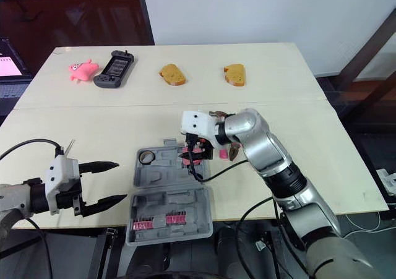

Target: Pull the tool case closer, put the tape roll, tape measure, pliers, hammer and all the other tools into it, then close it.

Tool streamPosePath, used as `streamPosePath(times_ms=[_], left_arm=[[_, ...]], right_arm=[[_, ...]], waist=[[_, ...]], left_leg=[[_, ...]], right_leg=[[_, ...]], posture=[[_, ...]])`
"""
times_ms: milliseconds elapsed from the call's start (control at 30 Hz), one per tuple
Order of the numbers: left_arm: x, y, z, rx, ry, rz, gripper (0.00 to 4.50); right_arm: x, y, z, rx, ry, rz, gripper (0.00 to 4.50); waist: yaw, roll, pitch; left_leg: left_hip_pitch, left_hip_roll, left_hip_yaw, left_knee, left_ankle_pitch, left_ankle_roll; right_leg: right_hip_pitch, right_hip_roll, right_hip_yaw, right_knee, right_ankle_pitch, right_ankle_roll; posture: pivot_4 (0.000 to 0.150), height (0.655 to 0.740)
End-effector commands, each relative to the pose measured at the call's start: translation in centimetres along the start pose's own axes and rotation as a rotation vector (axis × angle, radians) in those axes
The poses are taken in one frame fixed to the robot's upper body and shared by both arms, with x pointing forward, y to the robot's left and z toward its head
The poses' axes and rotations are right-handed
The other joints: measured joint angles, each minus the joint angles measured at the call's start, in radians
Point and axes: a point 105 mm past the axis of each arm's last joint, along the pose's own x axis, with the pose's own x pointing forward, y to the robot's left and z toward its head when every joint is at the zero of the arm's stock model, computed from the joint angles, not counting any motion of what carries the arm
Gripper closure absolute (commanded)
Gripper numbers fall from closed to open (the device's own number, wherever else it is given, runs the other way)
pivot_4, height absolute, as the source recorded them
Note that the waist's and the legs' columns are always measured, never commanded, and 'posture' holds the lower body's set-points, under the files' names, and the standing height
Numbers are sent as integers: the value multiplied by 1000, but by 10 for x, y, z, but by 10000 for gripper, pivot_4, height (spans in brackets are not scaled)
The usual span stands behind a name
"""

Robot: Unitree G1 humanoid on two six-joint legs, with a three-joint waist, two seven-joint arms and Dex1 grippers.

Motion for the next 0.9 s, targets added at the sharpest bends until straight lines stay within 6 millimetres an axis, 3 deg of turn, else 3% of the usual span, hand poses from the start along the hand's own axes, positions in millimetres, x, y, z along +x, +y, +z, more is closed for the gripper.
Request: streamPosePath(times_ms=[33, 100, 600, 800, 900], left_arm=[[-4, 4, 6, 17, -17, 4, 0], [-4, 4, 6, 17, -20, 4, 0], [-4, 9, 9, 33, -22, 2, 0], [-5, 11, 9, 36, -17, 5, 0], [-5, 11, 9, 39, -13, 4, 0]], right_arm=[[-5, -3, 3, -32, -55, -32, 29616], [-4, -5, 0, -7, -63, -41, 39380], [15, -16, -61, 130, -15, -92, 39380], [28, 9, -115, 203, 124, -20, 39380], [29, 10, -125, 230, 142, -26, 39380]], waist=[[0, 0, 0], [0, 0, 0], [0, 0, 0], [1, -2, -1], [2, -2, -2]], left_leg=[[0, 0, 0, 0, 0, 0], [0, 0, 0, 0, 0, 0], [0, 0, 0, 0, 0, 0], [1, 0, 0, 0, 0, 0], [6, 0, 0, 0, 0, 0]], right_leg=[[0, 0, 0, 0, 0, 0], [0, 0, 0, 0, 0, 0], [0, 0, 0, 0, 0, 0], [2, 0, 0, 0, 1, 1], [6, 0, 0, 0, -1, -2]], posture=[[1500, 7238], [1500, 7238], [1500, 7238], [1500, 7238], [1500, 7238]])
